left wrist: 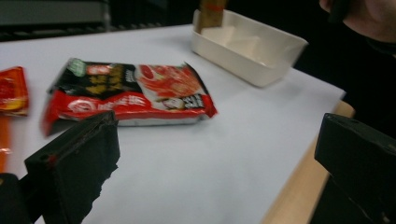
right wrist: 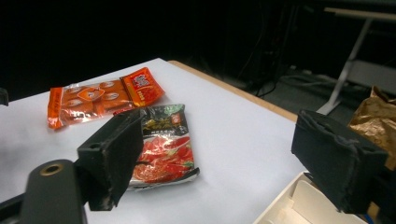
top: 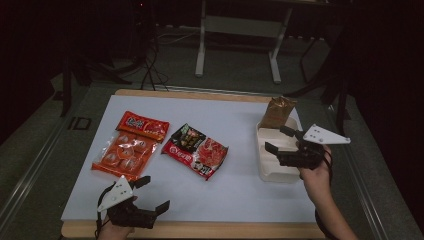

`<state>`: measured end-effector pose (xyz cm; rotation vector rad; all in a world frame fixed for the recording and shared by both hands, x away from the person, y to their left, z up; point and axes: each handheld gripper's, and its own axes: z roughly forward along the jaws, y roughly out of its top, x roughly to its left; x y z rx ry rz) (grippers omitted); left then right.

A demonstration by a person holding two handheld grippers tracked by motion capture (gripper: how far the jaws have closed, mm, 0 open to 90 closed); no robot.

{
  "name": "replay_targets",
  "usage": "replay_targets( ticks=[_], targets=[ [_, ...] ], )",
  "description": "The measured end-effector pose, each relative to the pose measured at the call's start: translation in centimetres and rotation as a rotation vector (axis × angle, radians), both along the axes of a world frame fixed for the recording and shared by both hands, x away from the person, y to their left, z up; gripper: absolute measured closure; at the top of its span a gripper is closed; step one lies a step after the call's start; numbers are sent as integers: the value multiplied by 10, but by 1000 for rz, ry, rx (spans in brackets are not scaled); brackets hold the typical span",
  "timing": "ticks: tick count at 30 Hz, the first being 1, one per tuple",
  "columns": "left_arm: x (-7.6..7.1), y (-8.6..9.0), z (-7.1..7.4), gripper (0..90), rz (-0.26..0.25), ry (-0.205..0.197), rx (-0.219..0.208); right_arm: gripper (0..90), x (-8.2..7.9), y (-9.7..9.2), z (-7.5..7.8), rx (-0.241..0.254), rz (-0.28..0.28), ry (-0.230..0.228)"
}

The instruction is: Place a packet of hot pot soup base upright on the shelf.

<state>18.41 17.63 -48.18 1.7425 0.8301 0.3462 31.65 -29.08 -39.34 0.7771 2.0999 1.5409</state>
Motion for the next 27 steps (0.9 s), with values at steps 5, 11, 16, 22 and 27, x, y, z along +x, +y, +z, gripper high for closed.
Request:
replay_targets(
  ticks=[5,11,16,22,27],
  targets=[
    [7,-6,5,6,-51,13,12,170,-23,4,0,10,27,4],
    [19,-14,10,7,-63,32,25,166,-45,7,-1,62,54,9],
    [29,-21,14,18,-88,38,40,154,-58,3,-4,115,3,-22],
    [43,-34,18,21,-108,50,63,153,-72,3,-17,129,23,-15],
    [55,-47,21,45,-121,53,83,150,-77,3,-24,114,13,-7]
  ],
)
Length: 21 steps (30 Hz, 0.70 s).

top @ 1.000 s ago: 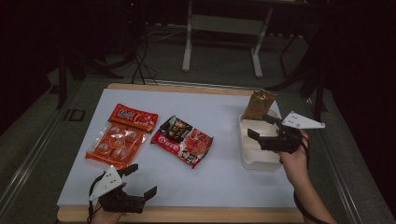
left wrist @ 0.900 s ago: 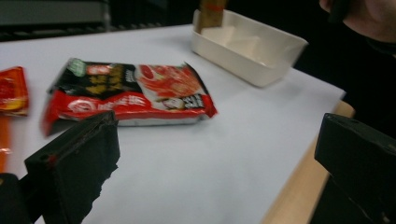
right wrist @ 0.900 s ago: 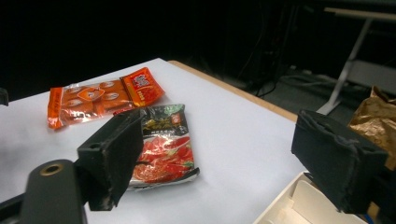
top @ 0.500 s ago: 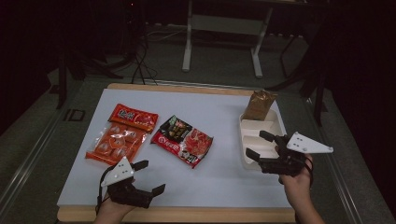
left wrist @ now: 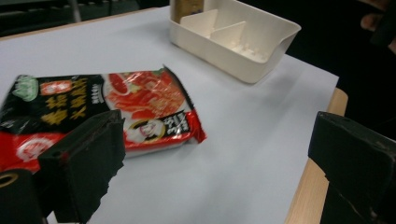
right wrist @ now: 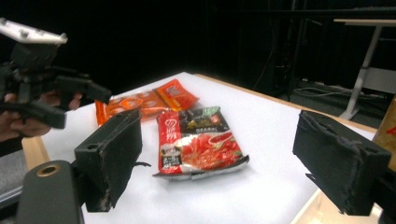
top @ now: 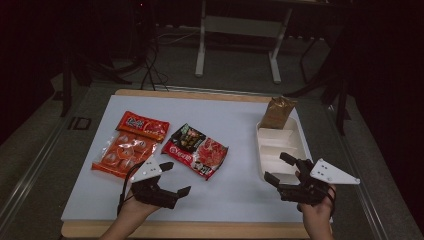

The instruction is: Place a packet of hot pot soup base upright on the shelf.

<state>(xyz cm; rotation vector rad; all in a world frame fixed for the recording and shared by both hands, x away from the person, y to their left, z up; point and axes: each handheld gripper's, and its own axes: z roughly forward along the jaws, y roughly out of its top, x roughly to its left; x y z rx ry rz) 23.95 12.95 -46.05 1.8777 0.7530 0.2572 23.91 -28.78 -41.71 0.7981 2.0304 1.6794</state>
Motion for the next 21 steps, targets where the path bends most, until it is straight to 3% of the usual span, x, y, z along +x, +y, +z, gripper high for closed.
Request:
replay_targets(
  ticks=[10,16,21],
  targets=[
    [23,-21,6,160,-35,8,-14,142,-4,1,-7,-7,-8,-29],
    [34,-40,7,354,-55,3,29,143,-3,2,-7,3,13,-34],
    [45,-57,10,457,-34,12,59,143,-3,1,-7,5,15,-29]
  ],
)
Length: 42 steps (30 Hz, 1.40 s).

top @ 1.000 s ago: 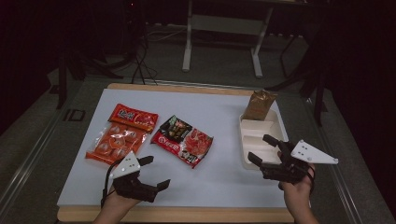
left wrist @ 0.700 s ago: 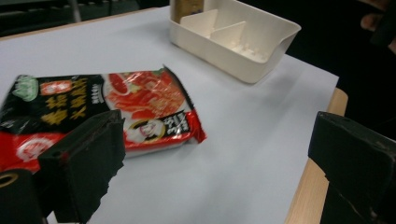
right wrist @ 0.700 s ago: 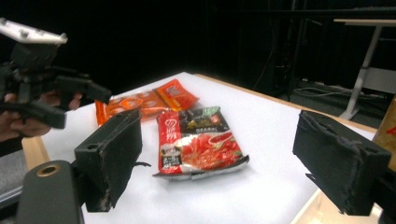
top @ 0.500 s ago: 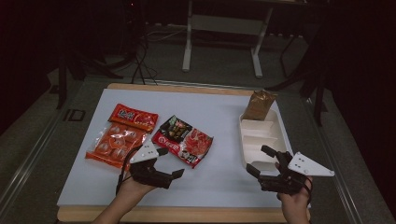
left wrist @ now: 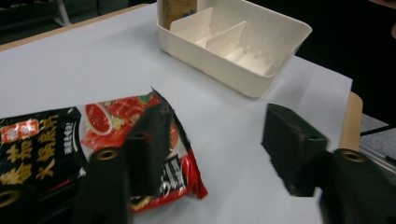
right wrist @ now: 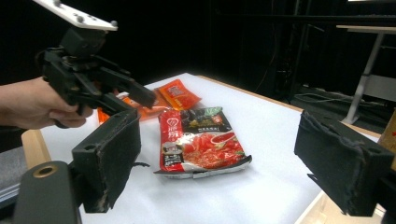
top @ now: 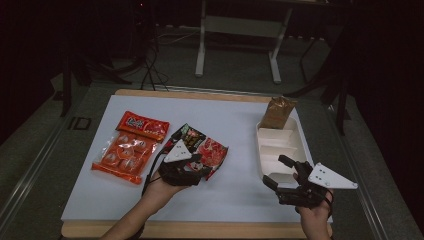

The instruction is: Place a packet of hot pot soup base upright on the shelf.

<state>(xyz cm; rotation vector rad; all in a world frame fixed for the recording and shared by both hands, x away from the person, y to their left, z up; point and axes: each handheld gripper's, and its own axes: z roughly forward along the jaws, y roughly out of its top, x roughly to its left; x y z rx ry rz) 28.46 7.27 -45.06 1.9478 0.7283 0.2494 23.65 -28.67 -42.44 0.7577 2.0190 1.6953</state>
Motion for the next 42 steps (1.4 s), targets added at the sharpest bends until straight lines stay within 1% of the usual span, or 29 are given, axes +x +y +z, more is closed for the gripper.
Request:
replay_targets(
  ticks=[3,4,5,6,9,10,11,12,13,15,16,17,19,20,21,22,26,27,29,30,33,35,36,37,38,40,42],
  targets=[
    [8,-9,0,535,-3,7,1,143,0,-1,-1,0,1,2],
    [11,-12,0,593,-9,8,5,143,1,-1,-1,2,1,4],
    [14,-15,0,593,-1,3,13,143,1,-1,-1,2,1,4],
    [17,-17,0,617,-4,6,10,143,1,-1,-1,3,2,4],
    [29,-24,-2,678,20,21,13,143,1,-1,-1,2,5,3],
    [31,-26,-3,712,25,19,15,143,1,-2,-1,3,6,3],
    [35,-28,-4,724,37,19,21,143,1,-2,-1,3,6,3],
    [38,-29,-5,756,37,24,24,143,1,-2,-1,2,7,1],
    [43,-32,-6,774,48,29,36,143,1,-2,-1,2,6,0],
    [48,-34,-8,811,49,41,48,143,2,-2,-1,2,7,2],
    [51,-34,-9,826,51,36,49,143,2,-2,-1,2,6,2],
    [53,-35,-9,855,65,34,55,143,1,-3,-2,7,9,4],
    [56,-36,-10,887,67,40,53,143,1,-3,-2,16,18,7],
    [62,-38,-11,887,77,53,63,143,1,-2,-2,13,18,5],
    [66,-39,-12,900,70,69,71,144,1,-1,-3,4,19,-3],
    [69,-40,-13,900,71,78,84,146,1,-1,-3,8,25,-4],
    [84,-47,-20,900,77,92,141,146,1,0,-3,8,31,0],
    [87,-49,-23,900,76,102,148,146,1,0,-3,9,33,4],
    [93,-53,-28,900,80,109,168,146,0,-1,-3,9,32,5],
    [96,-55,-31,900,77,117,174,146,0,-1,-3,12,32,8],
    [104,-61,-37,900,80,128,171,146,1,-3,-3,16,29,8],
    [109,-66,-40,900,86,120,182,146,1,-4,-4,17,27,9],
    [111,-68,-41,900,91,126,185,146,1,-4,-4,17,26,10],
    [115,-69,-42,900,92,134,177,146,1,-5,-4,21,28,11],
    [119,-71,-44,900,98,145,182,146,1,-5,-4,22,28,12],
    [123,-74,-47,900,106,152,197,146,1,-5,-5,19,29,13],
    [128,-78,-51,900,111,176,211,146,2,-6,-5,20,32,17]
  ],
)
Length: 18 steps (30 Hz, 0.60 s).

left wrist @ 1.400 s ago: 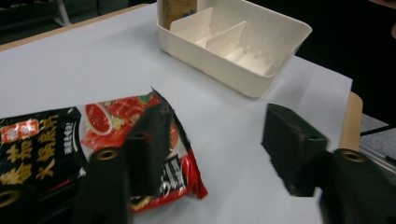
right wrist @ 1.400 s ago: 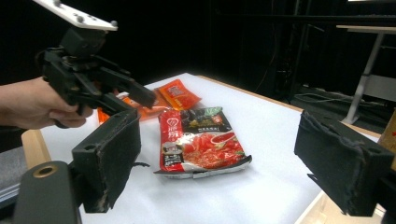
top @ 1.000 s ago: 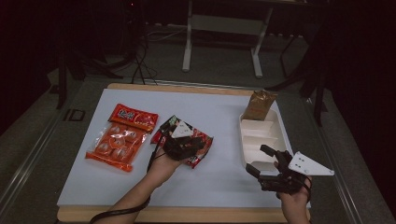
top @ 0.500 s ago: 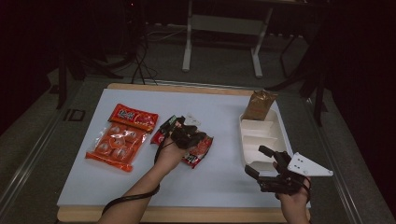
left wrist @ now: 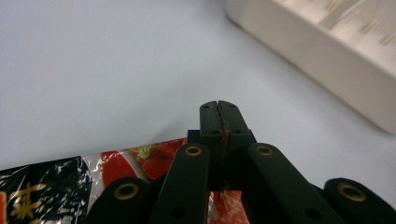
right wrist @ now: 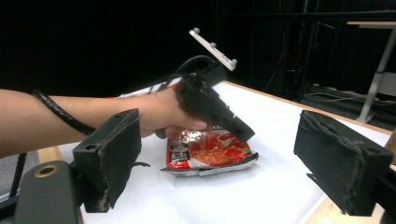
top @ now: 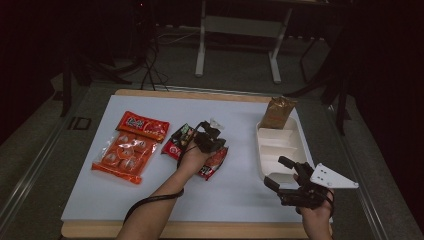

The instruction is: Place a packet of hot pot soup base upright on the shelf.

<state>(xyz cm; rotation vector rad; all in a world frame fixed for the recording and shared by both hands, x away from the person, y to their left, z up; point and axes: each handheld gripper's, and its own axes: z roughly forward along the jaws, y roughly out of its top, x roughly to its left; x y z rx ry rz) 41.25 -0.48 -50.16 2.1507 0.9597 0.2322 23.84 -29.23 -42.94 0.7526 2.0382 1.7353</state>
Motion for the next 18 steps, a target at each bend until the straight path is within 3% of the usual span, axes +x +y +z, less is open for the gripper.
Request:
replay_targets(
  ticks=[4,18],
  targets=[
    [6,-4,-6,900,10,21,-2,146,0,0,-2,-5,5,9],
    [14,-19,-11,900,-5,35,84,146,1,-1,-4,-6,15,22]
  ],
)
